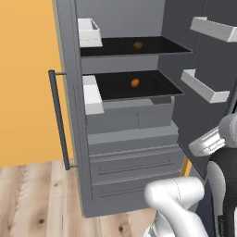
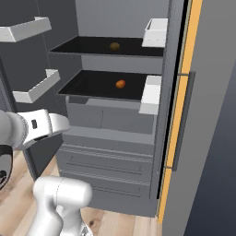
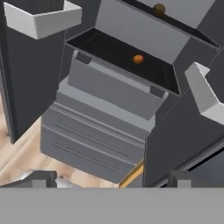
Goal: Retrieve the kiwi and mango from the fridge and place them into the bowl on the dining table.
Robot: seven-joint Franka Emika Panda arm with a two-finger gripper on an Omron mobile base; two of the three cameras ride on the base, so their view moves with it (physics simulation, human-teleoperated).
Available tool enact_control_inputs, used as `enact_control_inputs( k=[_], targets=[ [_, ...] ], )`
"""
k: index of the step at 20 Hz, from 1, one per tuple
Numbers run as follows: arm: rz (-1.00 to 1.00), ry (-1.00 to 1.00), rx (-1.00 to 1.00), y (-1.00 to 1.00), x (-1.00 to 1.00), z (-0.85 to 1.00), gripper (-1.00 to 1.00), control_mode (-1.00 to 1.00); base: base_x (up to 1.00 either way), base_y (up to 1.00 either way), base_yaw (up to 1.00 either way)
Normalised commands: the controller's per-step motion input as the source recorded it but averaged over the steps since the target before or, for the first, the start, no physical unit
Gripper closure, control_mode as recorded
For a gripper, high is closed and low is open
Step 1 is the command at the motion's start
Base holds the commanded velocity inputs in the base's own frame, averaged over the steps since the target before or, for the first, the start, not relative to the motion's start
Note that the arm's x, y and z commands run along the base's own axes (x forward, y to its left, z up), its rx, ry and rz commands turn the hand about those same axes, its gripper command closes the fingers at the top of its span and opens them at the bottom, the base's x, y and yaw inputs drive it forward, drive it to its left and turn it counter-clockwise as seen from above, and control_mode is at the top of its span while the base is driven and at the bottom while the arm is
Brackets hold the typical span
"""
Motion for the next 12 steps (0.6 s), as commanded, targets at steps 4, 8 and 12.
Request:
enact_control_inputs(
  k=[4, 8, 12],
  targets=[
    [0.0, -0.05, 0.0, 0.46, 0.0, 0.0, -1.0, -1.0, 0.0, 0.0, 0.0],
    [0.0, -0.08, 0.0, 0.29, 0.0, 0.01, -1.0, -1.0, 0.0, 0.0, 0.0],
    [0.0, -0.06, 0.02, 0.0, 0.0, 0.0, -1.0, 1.0, 0.0, 0.0, 0.0]
  ],
)
